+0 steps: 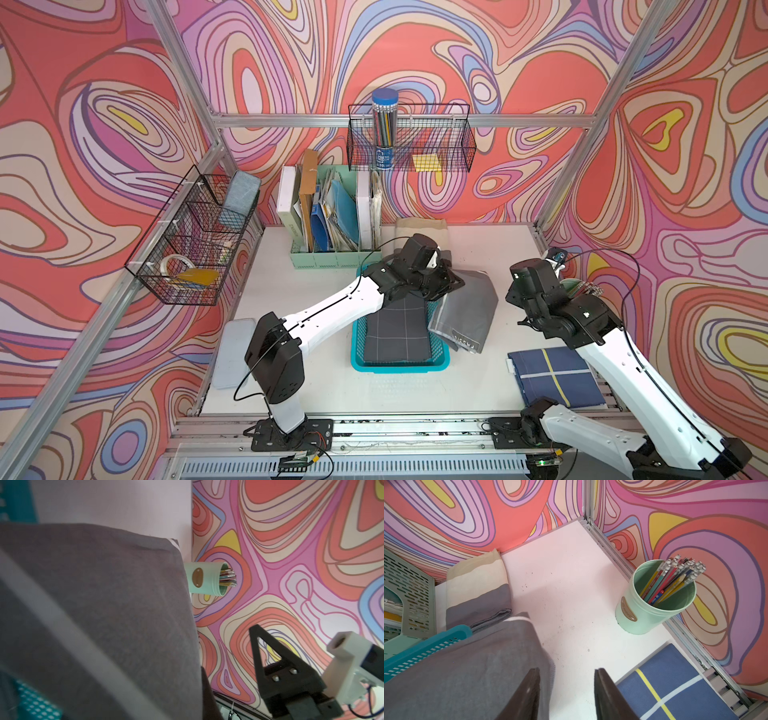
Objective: Put the folded pillowcase in the basket
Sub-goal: Place the pillowcase in the basket.
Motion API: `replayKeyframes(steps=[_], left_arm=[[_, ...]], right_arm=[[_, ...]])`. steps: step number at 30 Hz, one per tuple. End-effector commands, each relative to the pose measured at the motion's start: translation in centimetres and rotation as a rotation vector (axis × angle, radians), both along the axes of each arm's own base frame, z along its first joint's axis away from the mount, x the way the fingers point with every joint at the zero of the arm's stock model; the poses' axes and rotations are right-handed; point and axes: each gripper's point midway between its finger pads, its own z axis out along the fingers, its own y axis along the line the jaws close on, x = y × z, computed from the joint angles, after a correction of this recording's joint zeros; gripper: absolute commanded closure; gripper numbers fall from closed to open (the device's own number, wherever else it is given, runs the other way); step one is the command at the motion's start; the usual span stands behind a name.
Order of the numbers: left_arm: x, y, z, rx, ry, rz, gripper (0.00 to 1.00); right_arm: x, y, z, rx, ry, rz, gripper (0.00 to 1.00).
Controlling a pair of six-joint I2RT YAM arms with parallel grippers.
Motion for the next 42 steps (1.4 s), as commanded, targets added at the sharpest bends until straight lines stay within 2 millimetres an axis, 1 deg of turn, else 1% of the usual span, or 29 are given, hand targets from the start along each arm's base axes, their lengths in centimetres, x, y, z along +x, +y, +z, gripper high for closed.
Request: replayKeyframes(steps=[1,2,4,6,8,10,12,13,16,18,20,21,25,28,32,35,37,40,42], left_arm=[[1.9,6.5,0.4,0.055,-0.131,0.104,1.00],[1.6,7.8,-0.8,0.125,-0.135,0.096,1.00],[0.7,7.8,-1.4,0.143,-0.145,-0.017,1.00],[0.2,8.2,-2.2,0.171,-0.148,-0.050,1.00],[0.2,9.0,-3.4,0.207,-0.135,-0.047,1.00],[0.3,9.7,-4.6,0.206,-0.101,-0.051,1.00],[0.4,10.6,-6.4,0.216,-0.043,-0.063,1.00],[0.4,10.9,-7.0,0.217,-0.029,-0.069,1.00],[0.5,12.9,-8.7,0.288,-0.052,-0.077,1.00],[0.6,14.0,-10.1,0.307,-0.014,-0.094,1.00],[0.5,14.1,-10.7,0.286,0.004,-0.125,1.00],[0.5,14.7,-11.2,0.326,0.002,-0.125,1.00],[0.1,16.0,-12.0,0.404,-0.006,-0.124,1.00],[-0.1,17.7,-12.8,0.479,0.000,-0.082,1.00],[-0.7,18.3,-13.7,0.496,0.049,-0.042,1.00],[-1.0,19.6,-15.0,0.561,0.101,0.011,1.00],[-1.1,20.0,-15.5,0.566,0.114,0.041,1.00],[-0.8,21.4,-14.7,0.606,0.075,0.117,1.00],[-0.6,21.8,-14.2,0.609,0.057,0.157,1.00]], right_arm=[[0.2,0.2,-0.5,-0.012,0.020,0.025,0.56],[0.3,0.3,-0.4,-0.011,0.021,0.028,0.56],[0.5,0.5,-0.2,-0.011,0.017,0.037,0.56],[0.8,0.6,-0.1,-0.014,0.014,0.041,0.56],[0.9,0.8,0.0,-0.009,0.016,0.045,0.56],[1.0,1.0,-0.1,0.002,0.019,0.050,0.57],[0.9,1.1,-0.1,0.011,0.022,0.056,0.57],[0.9,1.2,-0.1,0.011,0.024,0.059,0.56],[0.8,1.2,-0.1,0.011,0.028,0.065,0.57],[0.9,1.3,-0.1,0.015,0.028,0.070,0.56],[1.0,1.4,-0.1,0.017,0.028,0.073,0.57],[1.1,1.5,-0.1,0.018,0.030,0.075,0.57],[1.3,1.8,-0.4,0.025,0.033,0.081,0.57],[1.4,2.0,-0.7,0.029,0.041,0.087,0.57],[1.7,2.2,-1.0,0.031,0.046,0.092,0.57],[1.8,2.5,-0.9,0.037,0.043,0.102,0.57],[1.9,2.4,-1.0,0.036,0.042,0.102,0.57],[1.9,2.5,-1.1,0.031,0.048,0.106,0.57],[1.9,2.6,-1.1,0.034,0.048,0.111,0.57]])
